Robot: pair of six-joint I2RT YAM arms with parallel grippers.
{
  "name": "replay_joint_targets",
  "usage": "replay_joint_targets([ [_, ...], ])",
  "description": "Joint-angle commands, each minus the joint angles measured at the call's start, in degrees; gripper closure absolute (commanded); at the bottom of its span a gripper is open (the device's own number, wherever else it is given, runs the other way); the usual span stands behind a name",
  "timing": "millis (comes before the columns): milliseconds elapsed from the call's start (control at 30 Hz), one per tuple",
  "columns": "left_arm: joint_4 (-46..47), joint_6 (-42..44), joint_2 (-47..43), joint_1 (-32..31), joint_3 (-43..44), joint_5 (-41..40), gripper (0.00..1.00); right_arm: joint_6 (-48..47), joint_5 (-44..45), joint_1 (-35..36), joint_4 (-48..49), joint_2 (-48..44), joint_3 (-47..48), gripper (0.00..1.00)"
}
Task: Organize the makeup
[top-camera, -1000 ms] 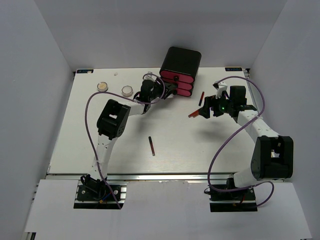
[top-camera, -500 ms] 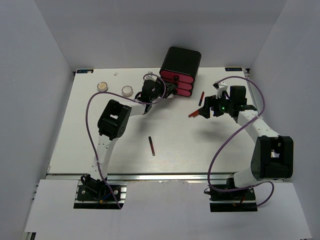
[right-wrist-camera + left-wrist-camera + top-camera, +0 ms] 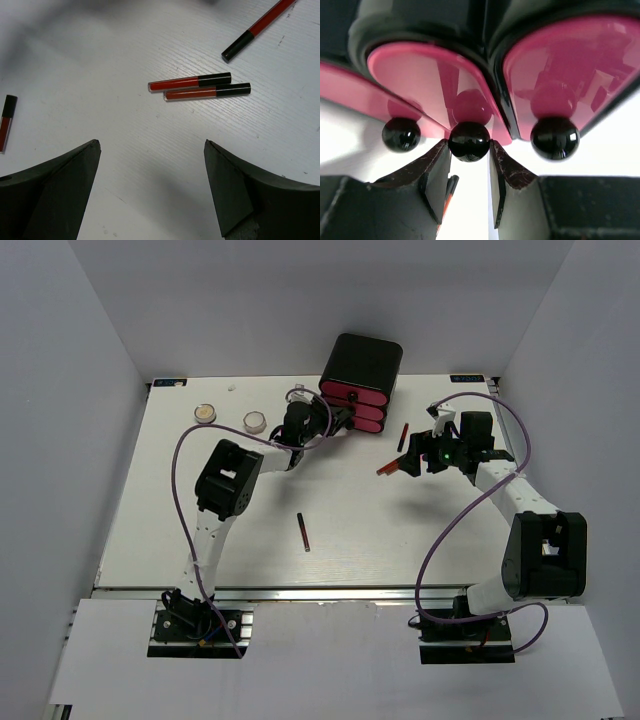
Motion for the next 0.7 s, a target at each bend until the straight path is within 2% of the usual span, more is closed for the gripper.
replay_joint_targets([
  [0,0.5,2.8,-4.6,-0.5,-4.5,-0.8,0.77,0.4,-1.2,-0.3,0.4,0.0,1.4,0.11],
  [333,4.6,5.1,-15.0,-1.3,-20.5,-0.2,0.76,0.0,-1.4,-0.3,-0.3,0.1,1.5,0.12],
  [533,5.7,5.2,-17.7,-1.4,-24.4,-1.2,0.58,-2.1,-2.6,-0.3,-1.9,0.8,2.4,0.11],
  [667,5.2,6.2,-19.7,-1.4,-25.6,-1.9,0.47,-9.0,-8.1,-0.3,-6.3,1.7,4.0,0.11],
])
